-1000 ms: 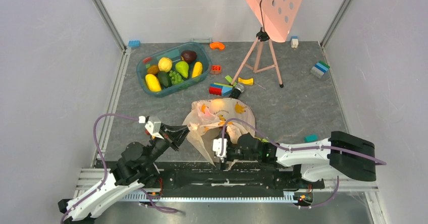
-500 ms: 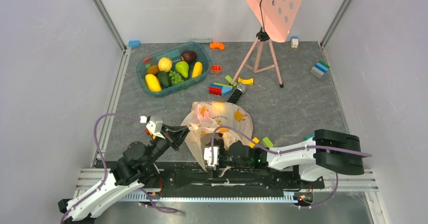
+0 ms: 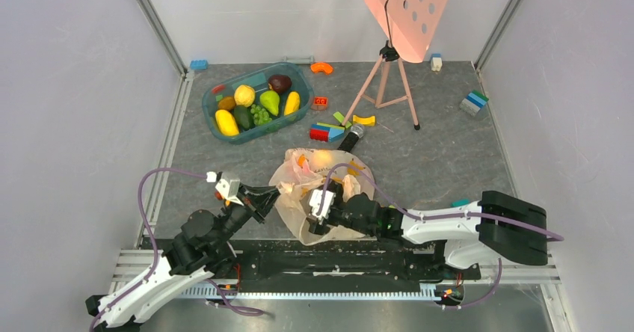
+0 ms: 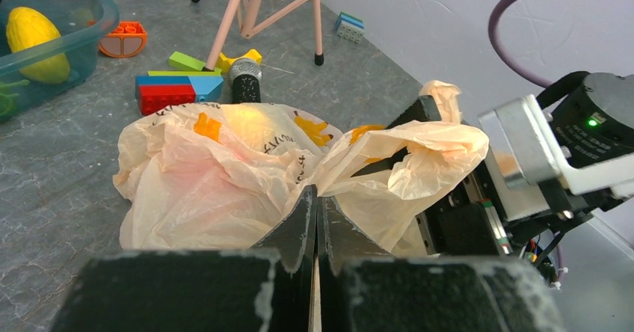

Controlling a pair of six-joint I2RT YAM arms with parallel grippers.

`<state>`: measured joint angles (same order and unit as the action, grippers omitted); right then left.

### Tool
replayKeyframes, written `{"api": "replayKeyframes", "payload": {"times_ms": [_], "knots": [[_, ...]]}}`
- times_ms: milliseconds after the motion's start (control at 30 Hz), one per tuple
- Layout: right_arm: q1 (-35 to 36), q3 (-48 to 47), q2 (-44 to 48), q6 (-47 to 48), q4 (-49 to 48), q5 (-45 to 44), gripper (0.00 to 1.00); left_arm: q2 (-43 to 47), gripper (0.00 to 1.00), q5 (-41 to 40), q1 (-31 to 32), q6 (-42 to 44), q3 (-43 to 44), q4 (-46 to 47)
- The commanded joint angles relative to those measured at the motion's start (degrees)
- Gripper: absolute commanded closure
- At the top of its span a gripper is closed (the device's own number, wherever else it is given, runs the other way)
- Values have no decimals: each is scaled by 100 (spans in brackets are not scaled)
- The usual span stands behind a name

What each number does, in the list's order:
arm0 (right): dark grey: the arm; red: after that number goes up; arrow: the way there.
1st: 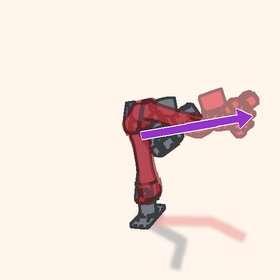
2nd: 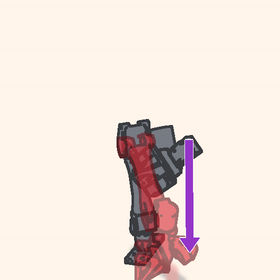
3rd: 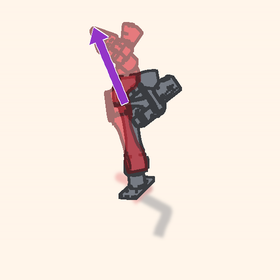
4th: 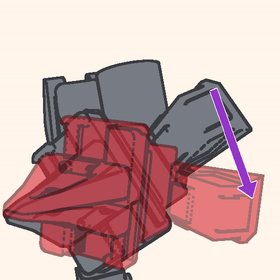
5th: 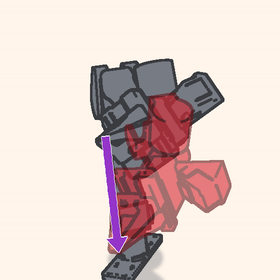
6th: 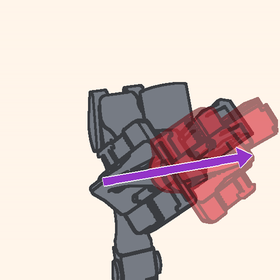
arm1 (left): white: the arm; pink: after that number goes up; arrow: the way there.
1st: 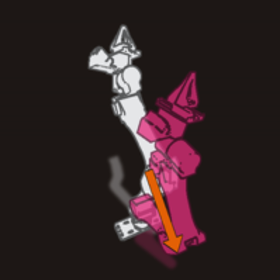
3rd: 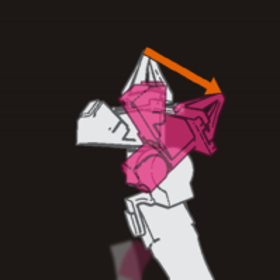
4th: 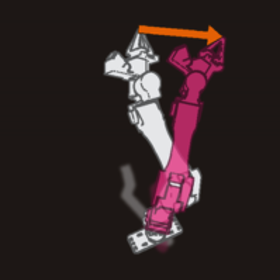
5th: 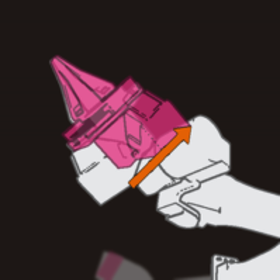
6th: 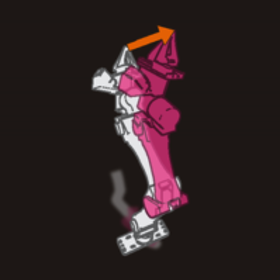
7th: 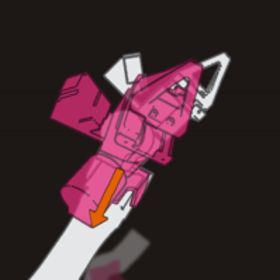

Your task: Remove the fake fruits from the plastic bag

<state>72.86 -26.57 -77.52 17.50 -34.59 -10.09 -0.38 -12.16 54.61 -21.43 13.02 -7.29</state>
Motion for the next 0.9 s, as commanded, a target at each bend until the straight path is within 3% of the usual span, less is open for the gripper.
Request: {"api": "replayKeyframes", "payload": {"times_ms": [0,267,867], "knots": [[-178,-361,-74,-226,-189,-200,5,382,98,-139,-21,-218,343,87],[-383,-913,-532,-765,521,-579,6,389,98,-120,-21,-164,365,61],[-941,-1041,-665,-1894,1587,-2291,2,242,98,49,-21,-320,36,481]]}}
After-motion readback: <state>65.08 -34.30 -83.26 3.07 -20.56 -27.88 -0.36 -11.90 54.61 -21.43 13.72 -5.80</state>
